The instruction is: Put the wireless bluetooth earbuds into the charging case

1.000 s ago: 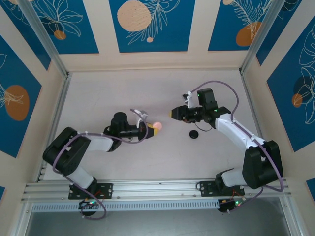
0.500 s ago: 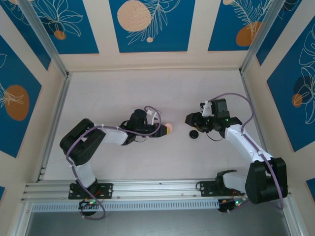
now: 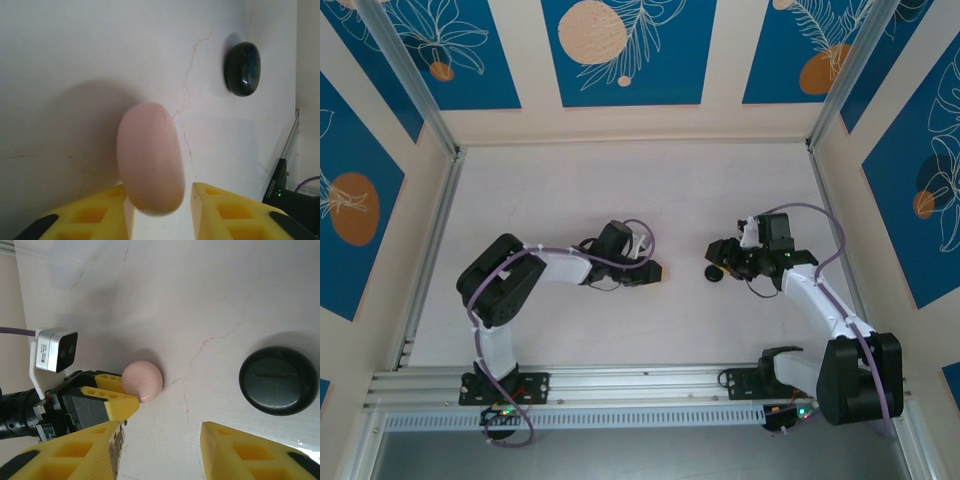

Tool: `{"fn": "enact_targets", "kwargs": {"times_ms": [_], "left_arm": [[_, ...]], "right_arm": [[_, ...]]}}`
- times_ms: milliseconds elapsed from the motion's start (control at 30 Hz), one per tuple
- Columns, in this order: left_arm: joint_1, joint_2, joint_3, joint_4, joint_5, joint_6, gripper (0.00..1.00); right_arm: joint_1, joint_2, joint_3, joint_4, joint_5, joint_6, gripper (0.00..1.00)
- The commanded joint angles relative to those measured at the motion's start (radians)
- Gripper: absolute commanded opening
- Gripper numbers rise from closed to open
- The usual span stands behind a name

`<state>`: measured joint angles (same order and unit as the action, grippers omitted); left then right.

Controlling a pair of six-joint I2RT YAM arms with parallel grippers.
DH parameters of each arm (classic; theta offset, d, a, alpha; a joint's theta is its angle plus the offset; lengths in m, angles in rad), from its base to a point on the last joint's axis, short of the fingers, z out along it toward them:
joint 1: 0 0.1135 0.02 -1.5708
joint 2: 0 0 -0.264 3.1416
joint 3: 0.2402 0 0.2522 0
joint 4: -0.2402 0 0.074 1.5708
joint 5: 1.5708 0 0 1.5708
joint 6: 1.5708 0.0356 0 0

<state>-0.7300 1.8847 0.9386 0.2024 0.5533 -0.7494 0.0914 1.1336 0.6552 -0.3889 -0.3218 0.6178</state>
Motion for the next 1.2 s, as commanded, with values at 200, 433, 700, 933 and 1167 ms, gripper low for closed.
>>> {"fn": "enact_targets", "kwargs": {"times_ms": [200,433,700,933,1167], "left_arm": [[-0.009,-0.042,0.046,-0.24,-0.084,0.081,0.44],[-0.003,-0.125,0.047,-0.345,-0.171,0.135,0.49],[0.063,-0.332,0.065,-0.53,-0.427,0.287,0.74],[0.191,-0.541,0.035,-0.537,-0.815,0.52,1.0],[0.287,-0.72,-0.259,-0.175,-1.212,0.677,1.0]], "right_arm": [[-0.048,-0.056,-0.032,-0.004,-0.043,-0.022,0.46],[-0.09,-0.083,-0.036,-0.013,-0.05,-0.05,0.46],[-0.117,-0.122,-0.044,0.076,0.067,-0.123,0.68],[-0.14,-0.127,-0.149,0.348,0.317,-0.21,0.99],[-0.183,-0.117,-0.209,0.509,0.414,-0.296,0.99]]}}
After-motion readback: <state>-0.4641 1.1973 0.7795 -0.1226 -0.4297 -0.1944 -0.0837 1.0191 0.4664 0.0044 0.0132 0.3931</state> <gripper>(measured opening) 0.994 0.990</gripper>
